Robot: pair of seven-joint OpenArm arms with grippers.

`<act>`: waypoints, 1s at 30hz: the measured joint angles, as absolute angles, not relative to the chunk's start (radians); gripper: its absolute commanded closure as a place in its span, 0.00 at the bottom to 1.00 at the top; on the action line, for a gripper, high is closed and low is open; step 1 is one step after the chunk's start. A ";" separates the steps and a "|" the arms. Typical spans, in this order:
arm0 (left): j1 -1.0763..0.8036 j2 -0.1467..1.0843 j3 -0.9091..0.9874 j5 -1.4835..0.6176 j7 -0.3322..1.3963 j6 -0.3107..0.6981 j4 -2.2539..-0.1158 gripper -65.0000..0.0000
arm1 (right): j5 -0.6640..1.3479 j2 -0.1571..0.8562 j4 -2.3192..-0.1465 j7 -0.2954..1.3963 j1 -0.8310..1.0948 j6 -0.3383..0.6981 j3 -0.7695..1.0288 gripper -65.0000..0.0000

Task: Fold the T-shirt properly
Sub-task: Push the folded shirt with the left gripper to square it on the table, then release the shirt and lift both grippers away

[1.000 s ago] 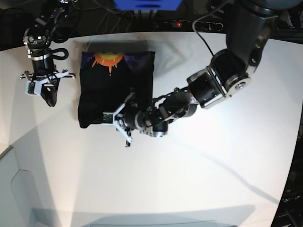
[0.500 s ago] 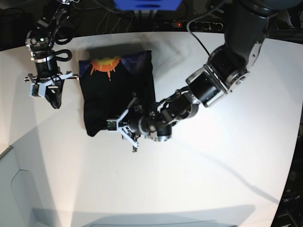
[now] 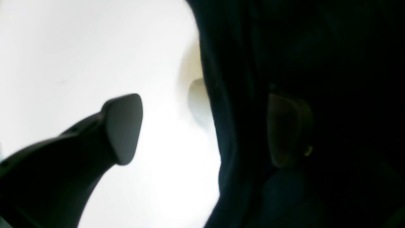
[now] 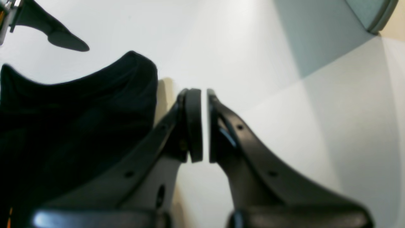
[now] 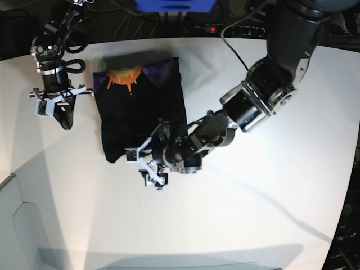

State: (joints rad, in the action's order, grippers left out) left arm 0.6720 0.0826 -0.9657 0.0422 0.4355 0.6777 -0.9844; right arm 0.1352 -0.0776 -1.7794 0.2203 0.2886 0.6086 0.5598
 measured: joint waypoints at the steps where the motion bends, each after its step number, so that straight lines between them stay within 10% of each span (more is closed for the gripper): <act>1: 0.665 0.086 -0.951 0.056 0.458 0.685 -1.011 0.08 | 0.135 -0.078 -1.779 0.220 0.289 0.608 0.560 0.98; 18: 0.645 0.094 -0.592 0.075 0.502 0.704 -1.290 0.08 | 0.135 -0.122 -1.833 0.222 0.295 0.609 0.524 0.98; 30: 0.258 0.194 0.217 0.075 0.742 0.701 -1.702 0.08 | 0.135 -0.148 -1.910 0.213 0.461 0.609 0.318 0.99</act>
